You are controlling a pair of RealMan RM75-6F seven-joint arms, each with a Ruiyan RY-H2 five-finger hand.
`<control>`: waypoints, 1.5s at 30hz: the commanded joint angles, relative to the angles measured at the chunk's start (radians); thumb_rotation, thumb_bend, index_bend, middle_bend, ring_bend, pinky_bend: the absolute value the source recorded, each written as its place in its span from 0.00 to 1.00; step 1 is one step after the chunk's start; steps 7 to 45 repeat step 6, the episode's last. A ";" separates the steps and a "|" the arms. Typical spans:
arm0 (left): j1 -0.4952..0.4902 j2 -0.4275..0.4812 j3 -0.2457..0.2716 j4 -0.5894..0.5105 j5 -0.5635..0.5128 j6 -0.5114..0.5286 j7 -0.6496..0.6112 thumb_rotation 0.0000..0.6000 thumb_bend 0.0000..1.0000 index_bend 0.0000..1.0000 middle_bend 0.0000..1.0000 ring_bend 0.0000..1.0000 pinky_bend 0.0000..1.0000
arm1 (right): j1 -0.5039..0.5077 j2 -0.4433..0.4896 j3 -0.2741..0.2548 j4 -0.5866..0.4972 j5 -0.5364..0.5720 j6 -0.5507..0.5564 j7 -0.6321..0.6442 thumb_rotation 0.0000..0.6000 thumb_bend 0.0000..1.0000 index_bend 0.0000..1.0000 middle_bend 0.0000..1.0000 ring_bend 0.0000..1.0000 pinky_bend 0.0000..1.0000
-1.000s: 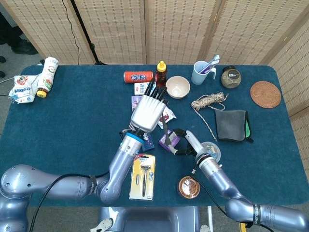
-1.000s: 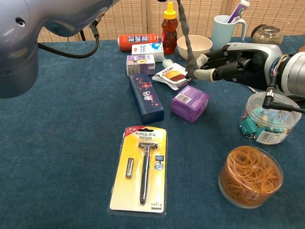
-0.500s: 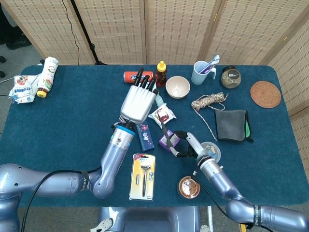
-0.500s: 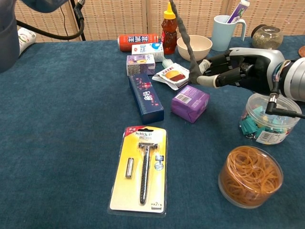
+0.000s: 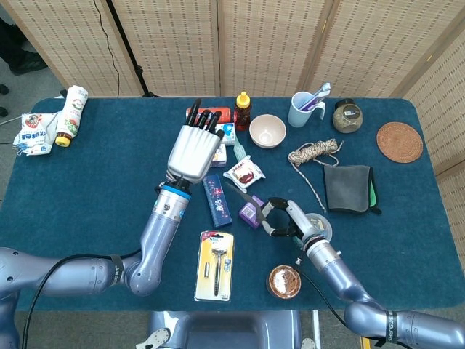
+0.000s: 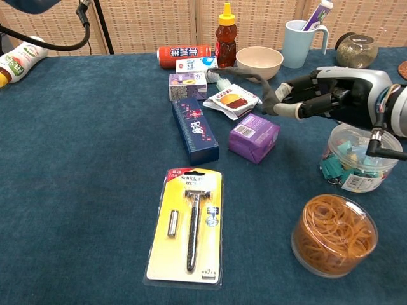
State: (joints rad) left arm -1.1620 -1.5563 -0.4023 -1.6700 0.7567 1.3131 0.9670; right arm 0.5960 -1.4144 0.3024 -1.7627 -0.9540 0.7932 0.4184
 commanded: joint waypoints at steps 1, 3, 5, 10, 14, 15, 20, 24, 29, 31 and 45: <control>0.009 0.009 0.008 -0.008 -0.005 -0.003 -0.008 1.00 0.60 0.62 0.20 0.17 0.03 | -0.004 0.000 0.001 0.005 -0.006 0.000 0.008 1.00 0.74 0.60 0.35 0.12 0.00; 0.013 0.013 0.012 -0.011 -0.008 -0.006 -0.011 1.00 0.60 0.62 0.20 0.17 0.03 | -0.006 -0.001 0.002 0.007 -0.010 0.000 0.012 1.00 0.74 0.60 0.35 0.12 0.00; 0.016 0.015 0.016 -0.011 -0.008 -0.008 -0.015 1.00 0.60 0.62 0.20 0.17 0.03 | -0.006 -0.001 0.002 0.008 -0.012 -0.001 0.015 1.00 0.74 0.60 0.35 0.12 0.00; 0.016 0.016 0.017 -0.010 -0.008 -0.009 -0.016 1.00 0.60 0.62 0.20 0.17 0.03 | -0.006 -0.001 0.002 0.009 -0.013 -0.001 0.015 1.00 0.74 0.60 0.35 0.12 0.00; 0.016 0.016 0.017 -0.010 -0.008 -0.009 -0.016 1.00 0.60 0.62 0.20 0.17 0.03 | -0.006 -0.001 0.002 0.009 -0.013 -0.001 0.015 1.00 0.74 0.60 0.35 0.12 0.00; 0.016 0.016 0.017 -0.010 -0.008 -0.009 -0.016 1.00 0.60 0.62 0.20 0.17 0.03 | -0.006 -0.001 0.002 0.009 -0.013 -0.001 0.015 1.00 0.74 0.60 0.35 0.12 0.00; 0.016 0.016 0.017 -0.010 -0.008 -0.009 -0.016 1.00 0.60 0.62 0.20 0.17 0.03 | -0.006 -0.001 0.002 0.009 -0.013 -0.001 0.015 1.00 0.74 0.60 0.35 0.12 0.00; 0.016 0.016 0.017 -0.010 -0.008 -0.009 -0.016 1.00 0.60 0.62 0.20 0.17 0.03 | -0.006 -0.001 0.002 0.009 -0.013 -0.001 0.015 1.00 0.74 0.60 0.35 0.12 0.00; 0.016 0.016 0.017 -0.010 -0.008 -0.009 -0.016 1.00 0.60 0.62 0.20 0.17 0.03 | -0.006 -0.001 0.002 0.009 -0.013 -0.001 0.015 1.00 0.74 0.60 0.35 0.12 0.00; 0.016 0.016 0.017 -0.010 -0.008 -0.009 -0.016 1.00 0.60 0.62 0.20 0.17 0.03 | -0.006 -0.001 0.002 0.009 -0.013 -0.001 0.015 1.00 0.74 0.60 0.35 0.12 0.00; 0.016 0.016 0.017 -0.010 -0.008 -0.009 -0.016 1.00 0.60 0.62 0.20 0.17 0.03 | -0.006 -0.001 0.002 0.009 -0.013 -0.001 0.015 1.00 0.74 0.60 0.35 0.12 0.00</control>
